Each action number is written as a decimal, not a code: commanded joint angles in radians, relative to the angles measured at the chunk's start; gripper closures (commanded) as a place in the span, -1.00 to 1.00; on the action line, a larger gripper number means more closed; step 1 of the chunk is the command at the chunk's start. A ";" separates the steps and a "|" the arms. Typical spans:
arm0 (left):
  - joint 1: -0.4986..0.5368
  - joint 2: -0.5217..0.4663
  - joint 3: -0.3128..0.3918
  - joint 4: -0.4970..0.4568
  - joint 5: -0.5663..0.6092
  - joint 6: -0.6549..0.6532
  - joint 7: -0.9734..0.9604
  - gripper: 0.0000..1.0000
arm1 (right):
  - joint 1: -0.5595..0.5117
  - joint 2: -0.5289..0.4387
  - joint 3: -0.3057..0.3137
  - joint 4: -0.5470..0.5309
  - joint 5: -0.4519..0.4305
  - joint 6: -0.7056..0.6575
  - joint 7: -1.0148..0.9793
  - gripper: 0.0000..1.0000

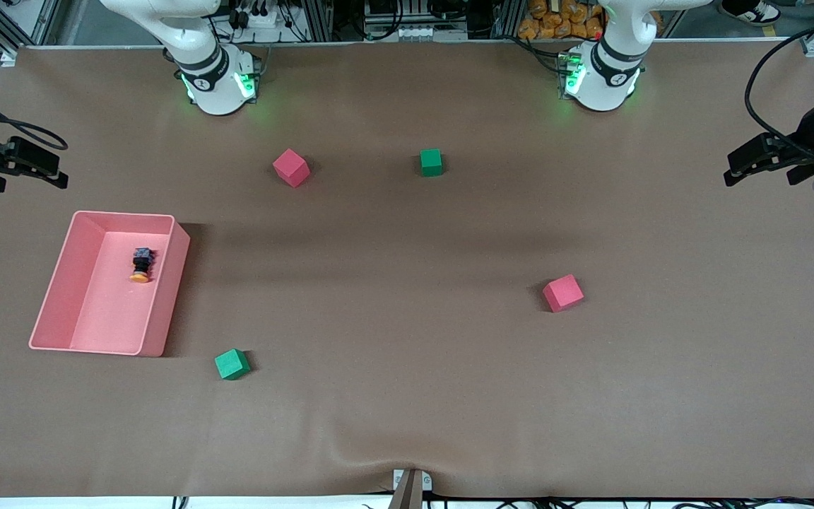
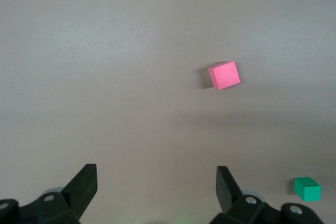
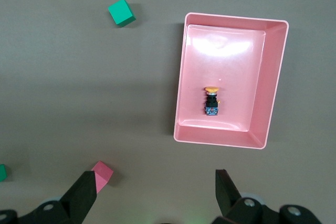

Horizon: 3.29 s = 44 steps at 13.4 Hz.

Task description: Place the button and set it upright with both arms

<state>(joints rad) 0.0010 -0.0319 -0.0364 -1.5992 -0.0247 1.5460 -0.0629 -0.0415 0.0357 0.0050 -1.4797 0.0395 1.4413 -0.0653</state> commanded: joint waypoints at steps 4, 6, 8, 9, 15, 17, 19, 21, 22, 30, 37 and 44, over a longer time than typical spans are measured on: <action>0.011 0.009 -0.003 0.024 -0.021 -0.021 0.015 -1.00 | -0.009 -0.019 0.006 -0.022 0.017 -0.004 0.012 -1.00; 0.010 0.009 -0.005 0.022 -0.021 -0.024 0.015 -1.00 | -0.018 -0.017 0.004 -0.049 0.019 0.007 0.010 -1.00; 0.007 0.009 -0.005 0.022 -0.021 -0.030 0.015 -1.00 | -0.047 -0.014 0.006 -0.094 0.019 0.024 0.002 -1.00; 0.007 0.009 -0.005 0.018 -0.021 -0.030 0.015 -1.00 | -0.057 -0.013 0.004 -0.126 0.017 0.039 -0.001 -1.00; 0.008 0.007 -0.003 0.015 -0.020 -0.058 0.012 -1.00 | -0.090 -0.003 0.003 -0.416 -0.015 0.382 -0.059 -1.00; 0.007 0.000 -0.003 0.016 -0.020 -0.087 -0.003 -1.00 | -0.098 0.012 0.003 -0.516 -0.052 0.546 -0.064 -1.00; 0.008 0.000 -0.003 0.019 -0.017 -0.087 -0.005 -1.00 | -0.109 0.033 0.003 -0.603 -0.076 0.686 -0.067 -1.00; 0.007 0.004 -0.003 0.018 -0.017 -0.087 -0.006 -1.00 | -0.136 0.068 0.003 -0.655 -0.082 0.780 -0.082 -1.00; 0.010 0.006 -0.003 0.018 -0.017 -0.086 -0.005 -1.00 | -0.152 0.088 0.003 -0.668 -0.082 0.812 -0.097 -1.00; 0.010 0.007 -0.002 0.033 -0.017 -0.076 0.012 -1.00 | -0.182 0.213 0.003 -0.676 -0.082 0.924 -0.117 -1.00; 0.010 0.010 -0.003 0.033 -0.021 -0.076 0.012 -1.00 | -0.201 0.299 0.004 -0.676 -0.082 1.027 -0.142 -1.00; 0.010 0.018 -0.003 0.035 -0.021 -0.076 0.012 -1.00 | -0.224 0.351 0.004 -0.777 -0.082 1.192 -0.143 -1.00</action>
<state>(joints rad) 0.0011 -0.0208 -0.0359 -1.5825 -0.0247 1.4812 -0.0631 -0.2445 0.3816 -0.0057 -2.2003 -0.0279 2.5486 -0.1913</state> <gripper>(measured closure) 0.000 0.000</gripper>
